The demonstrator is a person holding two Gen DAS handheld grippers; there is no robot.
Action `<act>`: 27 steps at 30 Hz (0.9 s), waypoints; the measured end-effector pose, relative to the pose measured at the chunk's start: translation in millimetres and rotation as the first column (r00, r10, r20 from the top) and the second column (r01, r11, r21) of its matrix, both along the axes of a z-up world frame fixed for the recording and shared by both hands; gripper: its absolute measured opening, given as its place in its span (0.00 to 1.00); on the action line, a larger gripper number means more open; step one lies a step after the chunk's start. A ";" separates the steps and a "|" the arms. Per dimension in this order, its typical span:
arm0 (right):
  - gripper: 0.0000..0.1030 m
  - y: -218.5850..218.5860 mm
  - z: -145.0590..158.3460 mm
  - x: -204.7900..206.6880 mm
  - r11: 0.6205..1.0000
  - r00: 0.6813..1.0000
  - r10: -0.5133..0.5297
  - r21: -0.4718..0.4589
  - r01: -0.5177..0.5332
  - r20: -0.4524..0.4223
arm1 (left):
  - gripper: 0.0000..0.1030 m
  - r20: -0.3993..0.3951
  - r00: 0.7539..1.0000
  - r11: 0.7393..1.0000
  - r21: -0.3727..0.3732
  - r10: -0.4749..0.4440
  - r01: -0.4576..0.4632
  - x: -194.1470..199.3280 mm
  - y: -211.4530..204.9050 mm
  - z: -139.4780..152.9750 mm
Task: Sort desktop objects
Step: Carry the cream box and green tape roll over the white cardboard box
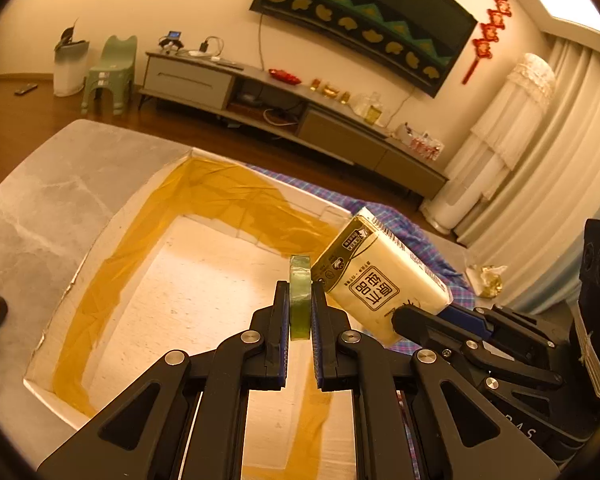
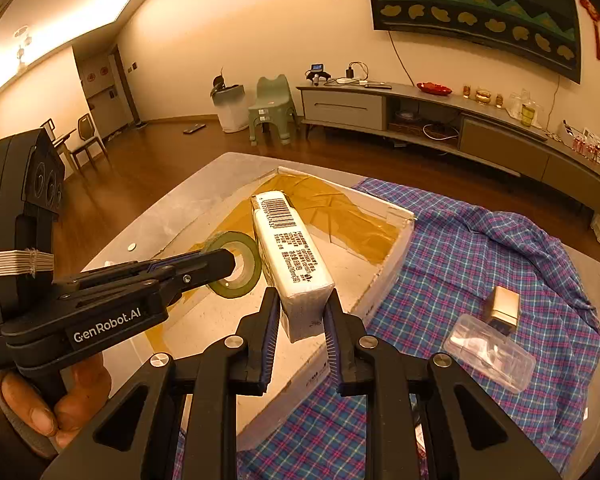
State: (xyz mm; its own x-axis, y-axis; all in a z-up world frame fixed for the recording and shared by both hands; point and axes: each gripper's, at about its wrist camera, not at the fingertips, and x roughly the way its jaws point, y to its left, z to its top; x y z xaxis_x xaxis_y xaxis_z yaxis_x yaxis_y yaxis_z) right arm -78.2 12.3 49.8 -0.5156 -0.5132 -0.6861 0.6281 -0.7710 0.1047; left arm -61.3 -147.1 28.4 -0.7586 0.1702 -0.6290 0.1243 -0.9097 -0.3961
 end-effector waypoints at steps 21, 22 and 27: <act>0.22 -59.0 -20.4 -51.1 0.991 0.997 0.051 0.125 -0.057 0.058 | 0.10 0.086 0.993 0.989 0.112 0.084 -0.094 -33.9 -49.4 -17.8; 0.22 -60.5 -21.2 -53.3 0.989 0.997 0.051 0.133 -0.058 0.059 | 0.09 0.091 0.992 0.988 0.120 0.088 -0.099 -36.1 -51.0 -18.7; 0.22 -69.5 -28.3 -68.3 0.981 0.996 0.052 0.181 -0.063 0.070 | 0.09 0.127 0.986 0.981 0.148 0.109 -0.127 -46.4 -55.9 -26.8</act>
State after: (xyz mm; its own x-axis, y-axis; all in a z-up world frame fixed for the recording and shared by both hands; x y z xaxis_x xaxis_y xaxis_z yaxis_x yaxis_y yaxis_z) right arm -146.4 -57.2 21.5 -0.4407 -0.4034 -0.8019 0.6685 -0.7437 0.0067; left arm -107.7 -203.0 1.5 -0.7015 0.1862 -0.6879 0.2811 -0.8147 -0.5072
